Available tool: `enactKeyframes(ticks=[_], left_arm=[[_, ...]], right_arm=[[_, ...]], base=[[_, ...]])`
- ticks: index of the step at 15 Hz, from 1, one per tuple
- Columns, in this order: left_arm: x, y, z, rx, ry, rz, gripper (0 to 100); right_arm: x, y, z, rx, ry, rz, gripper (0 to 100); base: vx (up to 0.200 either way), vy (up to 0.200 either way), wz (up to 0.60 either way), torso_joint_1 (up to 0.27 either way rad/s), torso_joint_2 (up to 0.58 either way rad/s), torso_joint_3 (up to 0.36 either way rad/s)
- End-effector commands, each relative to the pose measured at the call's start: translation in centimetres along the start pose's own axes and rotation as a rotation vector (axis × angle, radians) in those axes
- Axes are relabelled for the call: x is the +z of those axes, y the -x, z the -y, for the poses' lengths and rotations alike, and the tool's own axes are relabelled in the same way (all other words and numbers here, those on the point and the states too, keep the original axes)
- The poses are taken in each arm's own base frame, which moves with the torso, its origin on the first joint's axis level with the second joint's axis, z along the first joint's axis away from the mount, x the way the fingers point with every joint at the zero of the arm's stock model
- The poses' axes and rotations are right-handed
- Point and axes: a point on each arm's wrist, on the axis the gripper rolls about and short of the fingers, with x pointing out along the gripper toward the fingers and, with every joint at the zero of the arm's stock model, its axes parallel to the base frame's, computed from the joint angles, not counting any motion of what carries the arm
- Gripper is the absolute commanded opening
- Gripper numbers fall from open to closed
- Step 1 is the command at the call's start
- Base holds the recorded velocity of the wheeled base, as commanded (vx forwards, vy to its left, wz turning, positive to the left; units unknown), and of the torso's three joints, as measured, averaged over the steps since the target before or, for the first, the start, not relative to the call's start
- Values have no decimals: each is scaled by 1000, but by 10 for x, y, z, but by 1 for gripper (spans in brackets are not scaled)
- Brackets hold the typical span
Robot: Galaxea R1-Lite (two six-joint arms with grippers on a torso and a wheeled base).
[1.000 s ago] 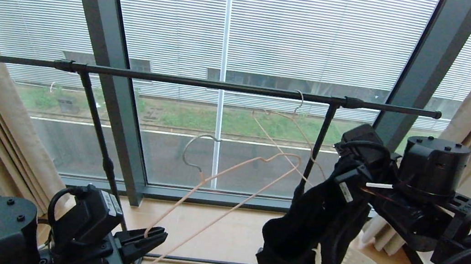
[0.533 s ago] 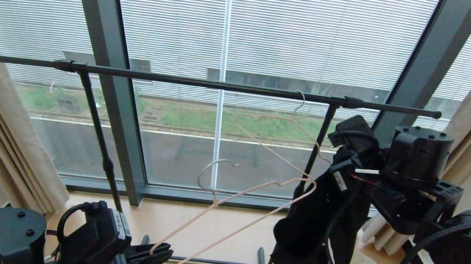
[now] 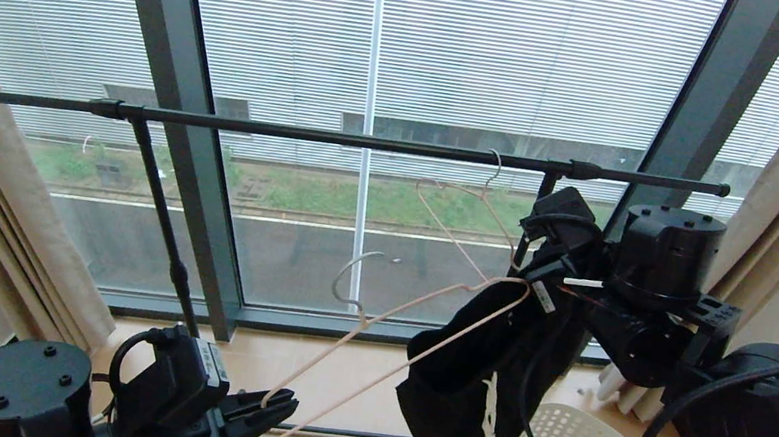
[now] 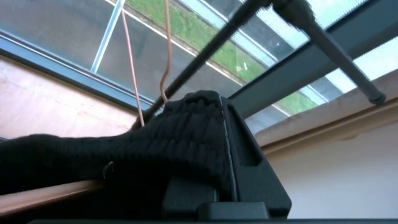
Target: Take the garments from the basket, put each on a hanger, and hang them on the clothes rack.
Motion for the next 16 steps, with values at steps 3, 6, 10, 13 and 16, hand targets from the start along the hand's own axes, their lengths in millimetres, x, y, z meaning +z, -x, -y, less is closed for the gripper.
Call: enactKeyframes(ticks=[3, 6, 10, 13, 16], left_arm=[[-21, -13, 2, -21, 23, -99, 0], [-21, -13, 2, -20, 23, -100, 0], [-9, -5, -1, 49, 13, -52, 0], [2, 3, -1, 78, -4, -1, 0], [18, 8, -3, 95, 0, -46, 0]], right_arm=[[18, 26, -12, 26, 4, 61, 0], [22, 37, -17, 38, 16, 77, 0], [24, 47, -25, 63, 26, 90, 0], [24, 48, -26, 63, 27, 90, 0], [26, 49, -28, 70, 28, 95, 0]], base=[[0, 0, 0, 0, 0, 0], [0, 0, 0, 0, 0, 0], [0, 0, 0, 0, 0, 0], [0, 0, 0, 0, 0, 0], [0, 0, 0, 0, 0, 0]])
